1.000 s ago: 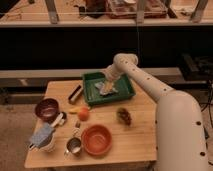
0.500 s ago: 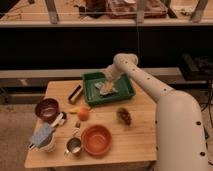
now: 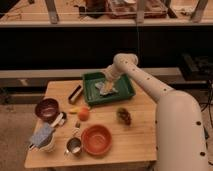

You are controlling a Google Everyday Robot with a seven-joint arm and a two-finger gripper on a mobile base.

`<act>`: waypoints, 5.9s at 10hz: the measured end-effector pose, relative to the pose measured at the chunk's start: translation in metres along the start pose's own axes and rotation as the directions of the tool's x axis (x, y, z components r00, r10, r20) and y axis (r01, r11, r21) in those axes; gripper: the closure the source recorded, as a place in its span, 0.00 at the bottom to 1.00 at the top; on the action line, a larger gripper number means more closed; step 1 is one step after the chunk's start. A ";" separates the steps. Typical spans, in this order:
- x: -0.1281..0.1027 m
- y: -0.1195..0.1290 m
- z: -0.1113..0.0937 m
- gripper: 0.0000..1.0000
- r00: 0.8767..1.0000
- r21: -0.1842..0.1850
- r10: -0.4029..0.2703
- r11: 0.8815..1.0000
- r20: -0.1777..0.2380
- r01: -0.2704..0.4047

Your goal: Place grapes in metal cup

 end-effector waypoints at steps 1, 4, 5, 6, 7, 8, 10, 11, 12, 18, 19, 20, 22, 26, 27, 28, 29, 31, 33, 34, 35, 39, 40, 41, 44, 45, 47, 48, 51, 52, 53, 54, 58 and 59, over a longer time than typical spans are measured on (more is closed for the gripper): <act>0.000 0.000 0.000 0.20 1.000 0.000 0.000 1.000 0.000 0.000; 0.000 0.000 0.000 0.20 1.000 0.000 0.000 1.000 0.000 0.000; 0.000 0.000 -0.001 0.20 1.000 -0.002 -0.001 1.000 -0.001 0.001; -0.001 0.001 -0.003 0.20 1.000 -0.010 -0.005 1.000 0.000 0.005; -0.004 0.005 -0.014 0.20 1.000 -0.022 -0.014 1.000 -0.002 0.014; -0.008 0.011 -0.030 0.20 1.000 -0.025 -0.014 1.000 -0.012 0.014; -0.012 0.021 -0.058 0.20 0.999 -0.013 0.001 1.000 -0.037 -0.001; -0.015 0.022 -0.061 0.20 0.999 -0.010 0.000 1.000 -0.039 -0.001; -0.016 0.022 -0.060 0.20 0.999 -0.011 0.000 1.000 -0.039 0.000; -0.006 0.058 -0.092 0.20 0.990 -0.140 0.000 0.990 -0.144 -0.020; 0.001 0.080 -0.105 0.20 0.983 -0.166 0.015 0.985 -0.182 -0.045; 0.008 0.100 -0.118 0.20 0.976 -0.182 0.030 0.981 -0.216 -0.071; 0.009 0.110 -0.123 0.20 0.972 -0.192 0.035 0.978 -0.233 -0.082; 0.008 0.109 -0.120 0.20 0.975 -0.207 0.048 0.974 -0.219 -0.095; 0.010 0.114 -0.118 0.20 0.979 -0.238 0.096 0.962 -0.178 -0.137; 0.012 0.123 -0.124 0.20 0.979 -0.245 0.133 0.955 -0.155 -0.169; 0.014 0.129 -0.129 0.20 0.975 -0.240 0.158 0.951 -0.159 -0.194; 0.013 0.153 -0.151 0.20 0.949 -0.198 0.228 0.942 -0.218 -0.272; 0.013 0.177 -0.174 0.20 0.903 -0.140 0.268 0.934 -0.337 -0.330; 0.012 0.183 -0.175 0.20 0.889 -0.132 0.278 0.929 -0.363 -0.344; 0.014 0.189 -0.173 0.20 0.881 -0.122 0.288 0.927 -0.375 -0.355; 0.047 0.235 -0.144 0.20 0.857 -0.090 0.402 0.888 -0.322 -0.450; 0.052 0.245 -0.140 0.20 0.860 -0.099 0.433 0.876 -0.269 -0.472; 0.051 0.247 -0.139 0.20 0.862 -0.107 0.443 0.871 -0.246 -0.479; 0.052 0.254 -0.137 0.20 0.866 -0.134 0.467 0.860 -0.178 -0.492; 0.051 0.255 -0.135 0.20 0.868 -0.135 0.468 0.861 -0.163 -0.490; 0.053 0.259 -0.131 0.20 0.884 -0.118 0.457 0.877 -0.095 -0.466; 0.051 0.259 -0.129 0.20 0.889 -0.111 0.449 0.882 -0.091 -0.457; 0.051 0.261 -0.125 0.27 0.893 -0.091 0.428 0.892 -0.141 -0.442; 0.050 0.260 -0.122 0.36 0.891 -0.087 0.414 0.896 -0.185 -0.435; 0.050 0.261 -0.120 0.48 0.889 -0.082 0.401 0.901 -0.220 -0.426; 0.051 0.262 -0.119 0.59 0.889 -0.080 0.398 0.902 -0.226 -0.424; 0.052 0.262 -0.115 0.95 0.891 -0.080 0.394 0.904 -0.226 -0.420; 0.052 0.262 -0.114 1.00 0.891 -0.081 0.394 0.904 -0.225 -0.420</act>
